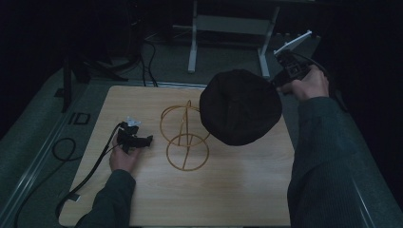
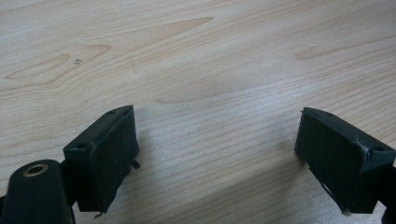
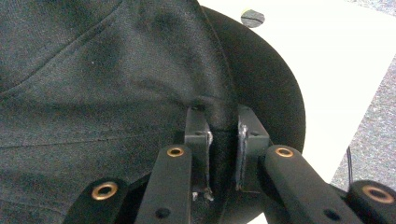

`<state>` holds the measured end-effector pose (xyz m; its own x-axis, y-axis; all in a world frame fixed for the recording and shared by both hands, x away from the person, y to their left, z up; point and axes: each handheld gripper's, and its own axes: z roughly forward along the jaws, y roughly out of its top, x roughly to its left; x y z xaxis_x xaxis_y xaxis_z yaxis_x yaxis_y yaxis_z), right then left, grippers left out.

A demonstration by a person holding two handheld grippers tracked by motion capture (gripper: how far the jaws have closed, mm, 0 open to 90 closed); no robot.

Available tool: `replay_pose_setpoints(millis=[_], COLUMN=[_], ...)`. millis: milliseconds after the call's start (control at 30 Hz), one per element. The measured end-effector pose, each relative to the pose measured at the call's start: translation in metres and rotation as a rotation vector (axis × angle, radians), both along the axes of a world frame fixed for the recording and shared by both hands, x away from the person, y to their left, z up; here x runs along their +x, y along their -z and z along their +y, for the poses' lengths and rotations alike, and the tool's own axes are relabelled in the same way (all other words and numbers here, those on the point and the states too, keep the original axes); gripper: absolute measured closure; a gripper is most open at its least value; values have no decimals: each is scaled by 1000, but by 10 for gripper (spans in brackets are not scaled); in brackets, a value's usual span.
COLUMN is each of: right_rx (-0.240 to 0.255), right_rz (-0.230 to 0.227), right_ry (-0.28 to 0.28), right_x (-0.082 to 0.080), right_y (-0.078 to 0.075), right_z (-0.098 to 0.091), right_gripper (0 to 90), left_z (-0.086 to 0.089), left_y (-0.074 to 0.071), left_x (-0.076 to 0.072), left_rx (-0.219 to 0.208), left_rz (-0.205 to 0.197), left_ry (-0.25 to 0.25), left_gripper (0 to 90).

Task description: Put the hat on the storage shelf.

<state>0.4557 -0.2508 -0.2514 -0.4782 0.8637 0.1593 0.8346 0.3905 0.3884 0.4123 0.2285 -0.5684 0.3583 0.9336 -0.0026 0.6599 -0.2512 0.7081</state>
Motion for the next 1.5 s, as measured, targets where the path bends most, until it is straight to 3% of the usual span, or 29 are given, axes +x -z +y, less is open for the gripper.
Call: replay_pose_setpoints(millis=[533,1500], right_rx=[1,35], right_rz=[-22,-14], right_ry=[-3,-47], right_x=[3,9], right_y=[-10,-3], right_z=[18,53], right_gripper=[788,788], left_z=[0,0], left_y=[0,0], left_x=[0,0], left_rx=[0,0], left_rz=[0,0], left_ry=[0,1], left_gripper=[127,129])
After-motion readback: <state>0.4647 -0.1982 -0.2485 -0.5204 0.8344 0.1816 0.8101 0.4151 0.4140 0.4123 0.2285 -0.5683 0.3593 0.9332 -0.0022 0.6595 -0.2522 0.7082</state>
